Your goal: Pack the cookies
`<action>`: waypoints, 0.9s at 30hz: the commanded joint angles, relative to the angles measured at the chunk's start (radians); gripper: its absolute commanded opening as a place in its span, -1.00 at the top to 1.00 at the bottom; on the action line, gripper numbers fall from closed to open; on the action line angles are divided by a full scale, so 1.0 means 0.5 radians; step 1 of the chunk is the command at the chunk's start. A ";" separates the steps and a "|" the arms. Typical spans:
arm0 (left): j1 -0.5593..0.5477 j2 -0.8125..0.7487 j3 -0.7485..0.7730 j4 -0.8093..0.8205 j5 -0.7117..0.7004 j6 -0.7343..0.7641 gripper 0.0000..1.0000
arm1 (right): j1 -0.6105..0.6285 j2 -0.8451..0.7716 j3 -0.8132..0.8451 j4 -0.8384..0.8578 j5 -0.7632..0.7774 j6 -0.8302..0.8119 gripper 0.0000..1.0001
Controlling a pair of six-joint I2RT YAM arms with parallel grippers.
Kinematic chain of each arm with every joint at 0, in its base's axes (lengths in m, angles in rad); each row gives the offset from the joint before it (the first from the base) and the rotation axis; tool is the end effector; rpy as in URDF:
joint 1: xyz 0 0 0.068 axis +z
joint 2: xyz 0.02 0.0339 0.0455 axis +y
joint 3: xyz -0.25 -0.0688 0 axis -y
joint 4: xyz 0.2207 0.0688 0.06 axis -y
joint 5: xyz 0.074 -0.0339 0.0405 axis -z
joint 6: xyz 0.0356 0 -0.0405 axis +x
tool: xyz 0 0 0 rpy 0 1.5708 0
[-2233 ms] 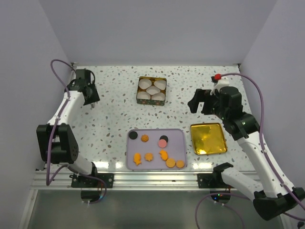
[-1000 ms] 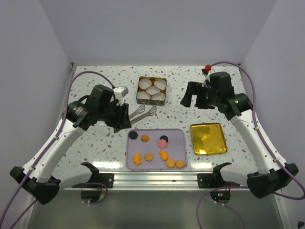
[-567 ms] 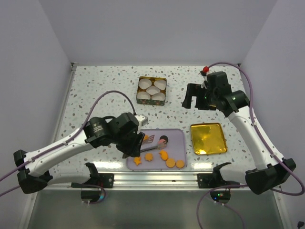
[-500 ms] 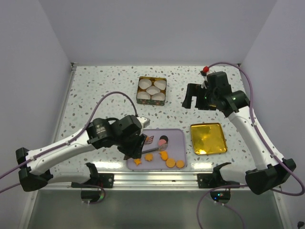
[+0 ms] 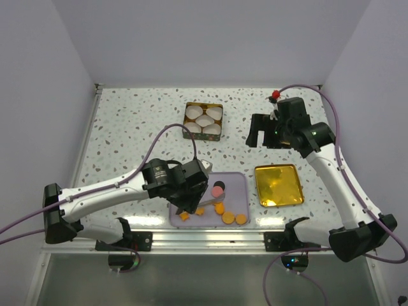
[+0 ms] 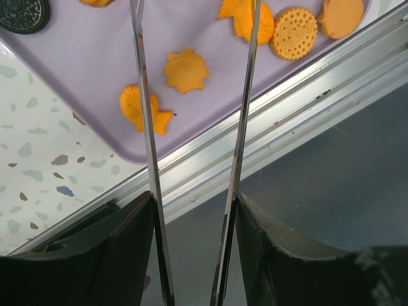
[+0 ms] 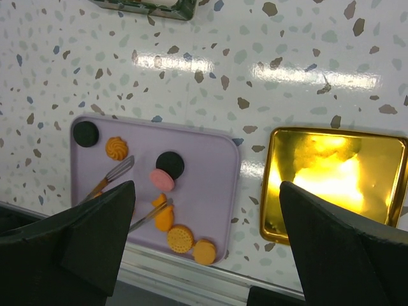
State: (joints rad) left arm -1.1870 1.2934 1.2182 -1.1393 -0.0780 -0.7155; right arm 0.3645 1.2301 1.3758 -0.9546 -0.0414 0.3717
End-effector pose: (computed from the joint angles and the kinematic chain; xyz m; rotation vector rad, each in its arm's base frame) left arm 0.0828 -0.1977 0.2946 0.6464 2.7766 -0.3533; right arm 0.2067 0.0804 0.3613 -0.0113 2.4159 0.3948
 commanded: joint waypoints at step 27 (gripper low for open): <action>-0.053 0.223 0.343 -0.090 -0.233 0.044 0.21 | 0.001 -0.092 -0.089 -0.045 0.043 -0.118 -0.97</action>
State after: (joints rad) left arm -1.2068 1.4105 1.3228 -1.1522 -0.1421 -0.7105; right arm 0.3645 1.2083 1.3346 -0.9764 -0.0349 0.3328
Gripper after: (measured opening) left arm 0.417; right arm 0.986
